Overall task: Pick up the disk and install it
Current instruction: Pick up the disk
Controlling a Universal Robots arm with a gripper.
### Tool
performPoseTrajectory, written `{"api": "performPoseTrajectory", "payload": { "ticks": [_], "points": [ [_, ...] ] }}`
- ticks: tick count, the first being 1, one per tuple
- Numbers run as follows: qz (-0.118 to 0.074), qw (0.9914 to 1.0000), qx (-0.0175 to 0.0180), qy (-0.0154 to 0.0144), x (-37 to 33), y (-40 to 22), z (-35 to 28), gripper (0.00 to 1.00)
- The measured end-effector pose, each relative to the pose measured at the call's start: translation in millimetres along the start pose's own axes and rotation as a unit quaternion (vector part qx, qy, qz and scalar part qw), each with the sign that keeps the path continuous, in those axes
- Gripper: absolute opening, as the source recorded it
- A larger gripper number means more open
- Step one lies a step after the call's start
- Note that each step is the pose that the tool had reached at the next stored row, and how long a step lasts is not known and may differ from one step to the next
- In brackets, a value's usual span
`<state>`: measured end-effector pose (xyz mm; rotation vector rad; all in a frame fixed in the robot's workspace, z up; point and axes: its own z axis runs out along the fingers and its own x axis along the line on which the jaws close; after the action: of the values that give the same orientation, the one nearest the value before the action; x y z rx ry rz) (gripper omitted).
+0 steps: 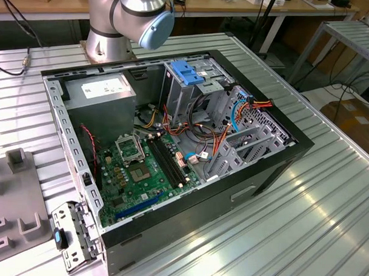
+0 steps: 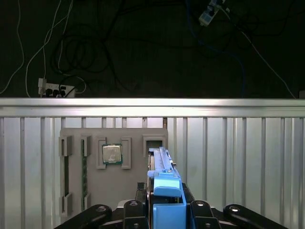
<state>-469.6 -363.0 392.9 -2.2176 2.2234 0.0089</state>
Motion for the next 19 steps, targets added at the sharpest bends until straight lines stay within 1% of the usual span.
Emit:
{"api": "performPoseTrajectory", "payload": {
  "ticks": [1, 3, 4, 5, 8, 19],
  "points": [
    [0.000, 1.00000, -0.0005, 0.0000, 0.0, 0.0, -2.9, 0.37],
    [0.000, 1.00000, -0.0007, 0.0000, 0.0, 0.0, -13.5, 0.37],
    [0.000, 1.00000, -0.0006, 0.0000, -0.1, 0.0, -16.8, 0.37],
    [0.000, 1.00000, -0.0006, 0.0000, -0.1, 0.0, -22.3, 0.37],
    [0.000, 1.00000, -0.0006, 0.0000, -0.2, 0.1, -36.1, 0.37],
    [0.000, 1.00000, -0.0006, -0.0001, -0.4, 0.2, -77.6, 0.37]
  ]
}}
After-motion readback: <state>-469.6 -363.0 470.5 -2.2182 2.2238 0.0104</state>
